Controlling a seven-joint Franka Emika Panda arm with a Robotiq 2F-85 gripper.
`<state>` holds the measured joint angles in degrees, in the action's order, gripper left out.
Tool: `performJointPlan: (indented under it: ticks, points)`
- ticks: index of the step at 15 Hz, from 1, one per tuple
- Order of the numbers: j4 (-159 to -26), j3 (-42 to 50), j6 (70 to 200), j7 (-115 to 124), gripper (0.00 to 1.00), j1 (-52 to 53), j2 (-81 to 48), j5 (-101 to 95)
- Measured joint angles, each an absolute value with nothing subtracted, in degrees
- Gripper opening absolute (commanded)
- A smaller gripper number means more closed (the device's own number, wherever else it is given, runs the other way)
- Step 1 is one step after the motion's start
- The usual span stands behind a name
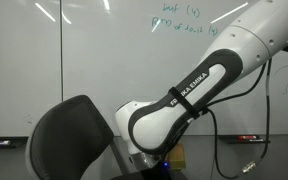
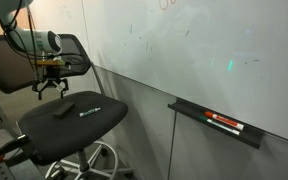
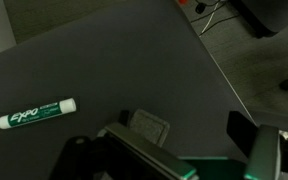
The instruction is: Erase the words on the whiteboard
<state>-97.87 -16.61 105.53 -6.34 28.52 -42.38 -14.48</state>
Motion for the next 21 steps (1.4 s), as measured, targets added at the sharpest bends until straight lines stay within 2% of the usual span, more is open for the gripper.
performJointPlan:
  ticks: [9, 15, 21]
  points:
    - [-87.3, -14.2, 103.8, -1.8, 1.00, 35.5, -49.1, -19.6]
    - [-79.3, -9.6, 104.3, -1.7, 1.00, 34.4, -53.5, -19.9]
    - [-77.4, -9.9, 103.7, -2.1, 1.00, 31.8, -57.5, -17.8]
